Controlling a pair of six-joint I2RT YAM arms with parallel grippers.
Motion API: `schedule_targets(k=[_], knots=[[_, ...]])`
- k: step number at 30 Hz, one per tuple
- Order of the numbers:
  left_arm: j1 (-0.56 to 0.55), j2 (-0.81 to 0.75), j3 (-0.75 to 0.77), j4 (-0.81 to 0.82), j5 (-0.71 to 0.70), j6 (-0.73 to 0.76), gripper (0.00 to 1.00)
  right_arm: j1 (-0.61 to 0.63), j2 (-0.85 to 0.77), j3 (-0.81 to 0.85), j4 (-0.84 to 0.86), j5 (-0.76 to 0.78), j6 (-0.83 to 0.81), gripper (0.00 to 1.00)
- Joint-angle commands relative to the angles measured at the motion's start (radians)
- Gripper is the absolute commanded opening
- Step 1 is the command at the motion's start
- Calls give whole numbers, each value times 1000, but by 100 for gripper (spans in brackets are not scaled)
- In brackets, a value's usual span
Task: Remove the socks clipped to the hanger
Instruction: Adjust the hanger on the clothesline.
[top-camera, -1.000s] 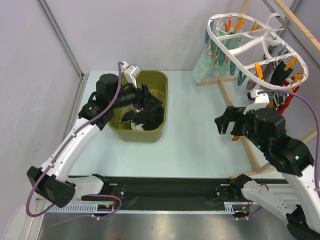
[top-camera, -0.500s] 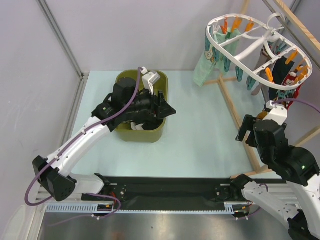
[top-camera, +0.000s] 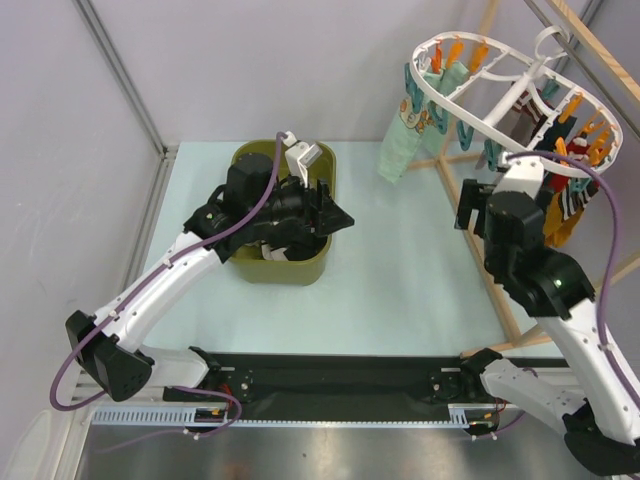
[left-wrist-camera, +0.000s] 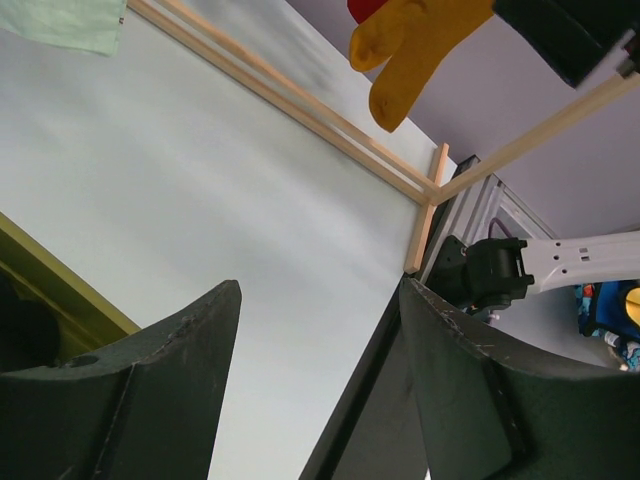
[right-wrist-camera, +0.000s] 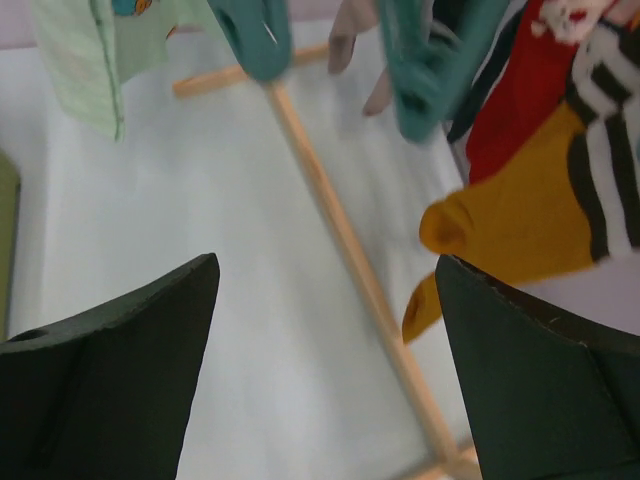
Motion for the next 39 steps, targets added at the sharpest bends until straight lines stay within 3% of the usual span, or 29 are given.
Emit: schedule_targets(k=[1,6,12,23,29,39], knots=[[-6,-10,31,30,-4,-9,70,-52,50,39,218,-22,-192,95],[-8,-21,34,13,-8,1,70,-170,110,91,283,-147,-283,97],[-6,-21,43,1,-19,9,70,-172,155,132,315,-278,-349,97],[-6,2,58,-2,-14,6,70,-41,193,146,328,-335,-401,98],[-8,2,55,-4,-14,8,70,-41,274,166,375,-341,-413,98],[-6,-10,38,-9,-30,17,70,80,331,241,302,-330,-298,98]])
